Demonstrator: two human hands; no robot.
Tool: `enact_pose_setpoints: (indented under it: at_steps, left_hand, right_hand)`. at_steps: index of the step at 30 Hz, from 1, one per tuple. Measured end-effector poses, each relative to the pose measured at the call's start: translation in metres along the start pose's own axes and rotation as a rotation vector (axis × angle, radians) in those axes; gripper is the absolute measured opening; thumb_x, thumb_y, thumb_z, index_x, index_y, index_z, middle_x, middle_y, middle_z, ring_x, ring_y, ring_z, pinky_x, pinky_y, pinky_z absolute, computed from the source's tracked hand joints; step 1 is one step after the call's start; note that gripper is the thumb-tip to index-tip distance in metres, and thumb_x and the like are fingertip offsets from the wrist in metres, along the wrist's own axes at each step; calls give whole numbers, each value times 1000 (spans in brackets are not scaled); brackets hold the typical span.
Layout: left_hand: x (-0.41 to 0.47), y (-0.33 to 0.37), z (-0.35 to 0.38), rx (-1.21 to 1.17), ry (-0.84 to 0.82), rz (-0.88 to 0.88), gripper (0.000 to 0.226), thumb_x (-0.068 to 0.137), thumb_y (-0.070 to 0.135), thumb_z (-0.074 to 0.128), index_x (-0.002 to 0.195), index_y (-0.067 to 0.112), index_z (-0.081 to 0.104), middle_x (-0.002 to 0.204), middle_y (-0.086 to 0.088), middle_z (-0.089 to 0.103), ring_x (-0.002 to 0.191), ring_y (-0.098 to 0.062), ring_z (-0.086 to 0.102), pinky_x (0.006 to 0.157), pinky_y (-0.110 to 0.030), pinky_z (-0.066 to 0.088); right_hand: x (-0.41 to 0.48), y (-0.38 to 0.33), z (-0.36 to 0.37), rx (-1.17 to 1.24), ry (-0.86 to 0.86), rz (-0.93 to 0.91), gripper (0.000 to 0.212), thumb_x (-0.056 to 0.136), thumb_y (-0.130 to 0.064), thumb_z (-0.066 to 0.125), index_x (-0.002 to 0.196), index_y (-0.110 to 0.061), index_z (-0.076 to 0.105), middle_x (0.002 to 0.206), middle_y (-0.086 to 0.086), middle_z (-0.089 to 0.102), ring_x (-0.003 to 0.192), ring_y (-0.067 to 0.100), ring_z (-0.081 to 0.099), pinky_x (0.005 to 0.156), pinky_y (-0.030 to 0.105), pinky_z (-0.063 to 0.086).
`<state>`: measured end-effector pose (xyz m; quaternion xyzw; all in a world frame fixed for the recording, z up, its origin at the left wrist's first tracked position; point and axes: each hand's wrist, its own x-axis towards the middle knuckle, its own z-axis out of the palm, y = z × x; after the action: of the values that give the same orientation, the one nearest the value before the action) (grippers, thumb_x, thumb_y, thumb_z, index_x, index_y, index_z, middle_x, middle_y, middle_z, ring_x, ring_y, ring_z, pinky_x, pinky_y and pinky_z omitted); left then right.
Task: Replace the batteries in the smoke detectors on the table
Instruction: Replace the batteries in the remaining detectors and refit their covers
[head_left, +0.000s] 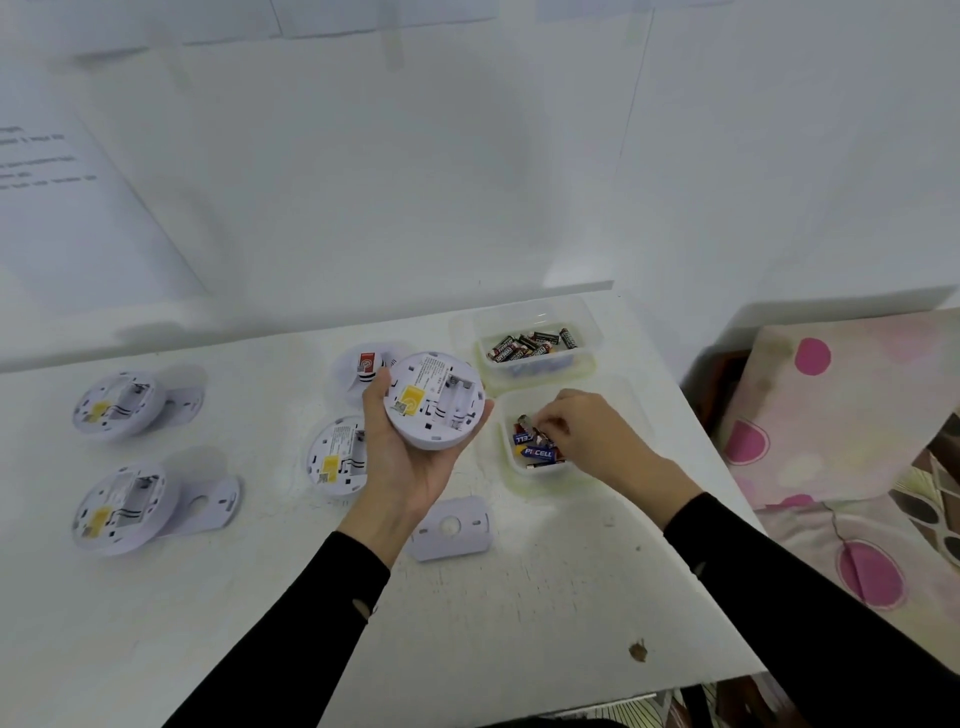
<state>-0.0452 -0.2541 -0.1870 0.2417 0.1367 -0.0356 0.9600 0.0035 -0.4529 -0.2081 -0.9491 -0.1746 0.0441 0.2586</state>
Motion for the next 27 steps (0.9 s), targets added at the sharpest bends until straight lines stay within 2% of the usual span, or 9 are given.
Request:
enact_pose_setpoints:
  at_steps: [2,4,6,8,12,18,21,24,27]
  left_hand:
    - [-1,2,-2,12,8,10,68,91,52,50,144,9,46,140,-23,54,129,-43,50,89,-57,54]
    - [-1,5,-5,37,20,21,69,92,54,48,144,8,45,139,-24,54,127,-45,52,92,-56,54]
    - [-3,10,-8,62,33,40,72,90,55,49,145,7,44,139,-24,55,127,-45,53,90,-53,55]
    - [-5,16,-11,62,35,73,79,82,53,60,145,9,44,140,-22,54,126,-42,54,89,-55,55]
    - [-14,34,-17,83,85,119,66,85,51,54,137,10,53,126,-18,66,113,-34,65,98,-58,48]
    - [-29,80,-48,81,155,196,57,95,53,43,131,10,58,126,-16,66,116,-31,64,98,-47,51]
    - [-31,116,-67,128,213,224,51,98,50,42,129,13,59,124,-12,68,115,-27,64,98,-40,52]
    - [-29,159,-81,274,289,290,42,101,46,40,126,18,61,118,-5,70,102,-18,67,77,-28,59]
    - [-22,207,-94,412,369,355,32,103,39,44,117,18,63,120,-5,69,99,-16,69,81,-30,57]
  right_hand:
    - [-7,-11,1,65,126,-61,19,93,-10,58,102,-12,73,96,4,62,80,18,59,75,31,49]
    - [-23,-31,6,138,173,-263,18,91,-9,59,102,-10,72,93,2,61,74,9,53,73,24,47]
    - [-39,-50,19,121,70,-482,22,92,-14,55,106,-11,71,97,2,61,83,11,56,77,21,45]
    - [-49,-57,39,80,-72,-588,26,92,-20,53,110,-12,70,107,4,62,97,17,58,84,26,49]
    - [-49,-51,69,-46,-276,-513,42,86,-32,67,123,-13,60,144,10,46,132,25,42,110,31,30]
    - [-42,-58,77,50,-215,-549,43,78,-33,73,116,-15,62,120,3,59,111,20,52,98,30,42]
    - [-30,-90,73,163,-166,-600,43,79,-32,73,116,-15,61,122,0,59,114,13,48,101,21,37]
    - [5,-131,71,243,-74,-640,43,79,-30,73,116,-13,60,121,-1,59,114,13,50,100,20,37]
    - [53,-170,76,269,-67,-582,42,82,-31,73,118,-17,57,123,-6,57,114,10,48,99,20,36]
